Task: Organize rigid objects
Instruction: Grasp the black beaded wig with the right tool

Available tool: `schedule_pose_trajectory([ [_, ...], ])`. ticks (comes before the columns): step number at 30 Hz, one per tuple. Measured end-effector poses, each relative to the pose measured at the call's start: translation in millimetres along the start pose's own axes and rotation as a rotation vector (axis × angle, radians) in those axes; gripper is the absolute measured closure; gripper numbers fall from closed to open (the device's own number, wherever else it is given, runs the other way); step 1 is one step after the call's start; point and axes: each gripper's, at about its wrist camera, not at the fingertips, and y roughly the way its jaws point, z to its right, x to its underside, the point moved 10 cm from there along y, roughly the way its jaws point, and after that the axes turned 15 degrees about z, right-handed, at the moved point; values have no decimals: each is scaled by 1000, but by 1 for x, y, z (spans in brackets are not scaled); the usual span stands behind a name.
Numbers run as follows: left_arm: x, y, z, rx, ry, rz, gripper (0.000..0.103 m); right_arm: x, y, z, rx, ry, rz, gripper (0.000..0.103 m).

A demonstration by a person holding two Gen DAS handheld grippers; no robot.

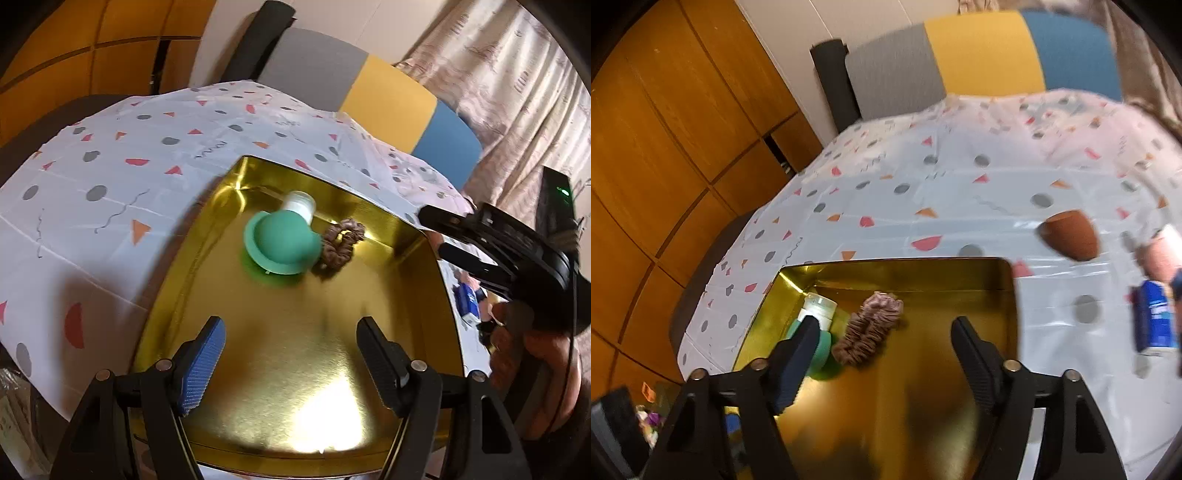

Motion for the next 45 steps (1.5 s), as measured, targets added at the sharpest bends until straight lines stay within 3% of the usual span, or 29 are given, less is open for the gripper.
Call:
schedule_pose_trajectory([
  [8,12,-4,41,105,51,-17,28,10,-51,34,71,-46,45,28],
  [14,26,-7,69,138,115,-39,28,36,-82,76,145,-30,43,24],
  [25,60,-7,134,219,240,-104,28,93,-147,194,345,51,21,24],
  [31,70,-8,158,250,281,-124,28,77,-188,286,515,132,101,24],
  [34,73,-8,164,245,302,-129,28,58,-201,333,567,168,150,15],
  [36,74,-8,166,239,306,-132,28,48,-203,356,594,145,153,14],
  [41,74,-9,170,230,320,-134,28,33,-189,398,523,178,114,13],
  [45,73,-10,177,229,337,-132,28,37,-173,407,446,246,75,12],
])
